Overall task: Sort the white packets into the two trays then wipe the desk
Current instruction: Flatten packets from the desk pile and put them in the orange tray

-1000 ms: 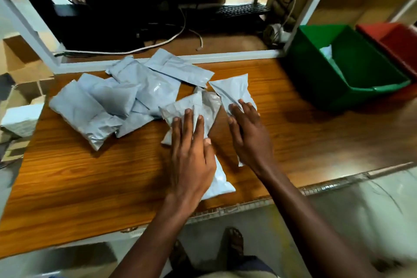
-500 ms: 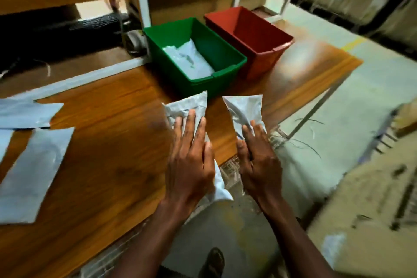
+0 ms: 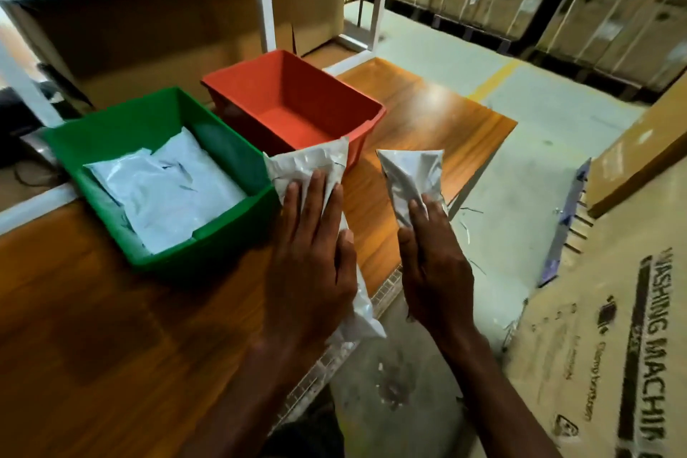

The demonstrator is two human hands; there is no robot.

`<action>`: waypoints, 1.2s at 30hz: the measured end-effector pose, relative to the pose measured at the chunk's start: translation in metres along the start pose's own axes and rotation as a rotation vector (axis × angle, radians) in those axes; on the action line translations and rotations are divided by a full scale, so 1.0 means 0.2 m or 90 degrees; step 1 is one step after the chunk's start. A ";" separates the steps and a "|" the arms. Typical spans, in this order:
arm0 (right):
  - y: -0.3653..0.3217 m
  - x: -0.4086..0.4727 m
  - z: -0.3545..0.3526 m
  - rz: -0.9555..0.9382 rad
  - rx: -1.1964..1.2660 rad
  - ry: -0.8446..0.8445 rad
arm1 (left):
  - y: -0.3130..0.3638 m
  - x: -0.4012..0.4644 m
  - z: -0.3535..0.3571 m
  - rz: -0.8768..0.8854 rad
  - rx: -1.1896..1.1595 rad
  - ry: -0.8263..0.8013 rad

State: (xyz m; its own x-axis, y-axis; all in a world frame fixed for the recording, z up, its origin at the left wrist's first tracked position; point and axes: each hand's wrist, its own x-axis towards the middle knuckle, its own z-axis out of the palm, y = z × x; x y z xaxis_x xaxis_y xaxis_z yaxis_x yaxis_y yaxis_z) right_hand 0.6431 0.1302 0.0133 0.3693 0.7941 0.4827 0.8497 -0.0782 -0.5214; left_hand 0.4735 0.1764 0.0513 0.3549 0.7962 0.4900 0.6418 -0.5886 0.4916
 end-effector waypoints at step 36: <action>-0.03 1.81 1.42 -0.350 -0.050 -0.536 | -0.43 1.19 0.10 -0.345 0.296 0.161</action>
State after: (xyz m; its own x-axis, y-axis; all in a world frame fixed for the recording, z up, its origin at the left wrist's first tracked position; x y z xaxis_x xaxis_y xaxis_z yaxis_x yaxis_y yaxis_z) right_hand 0.6650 0.5894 -0.0098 -0.4417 0.8967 -0.0275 0.8558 0.4120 -0.3130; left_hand 0.5159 0.4190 0.1107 -0.2223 0.8678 0.4444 0.9226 0.0399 0.3836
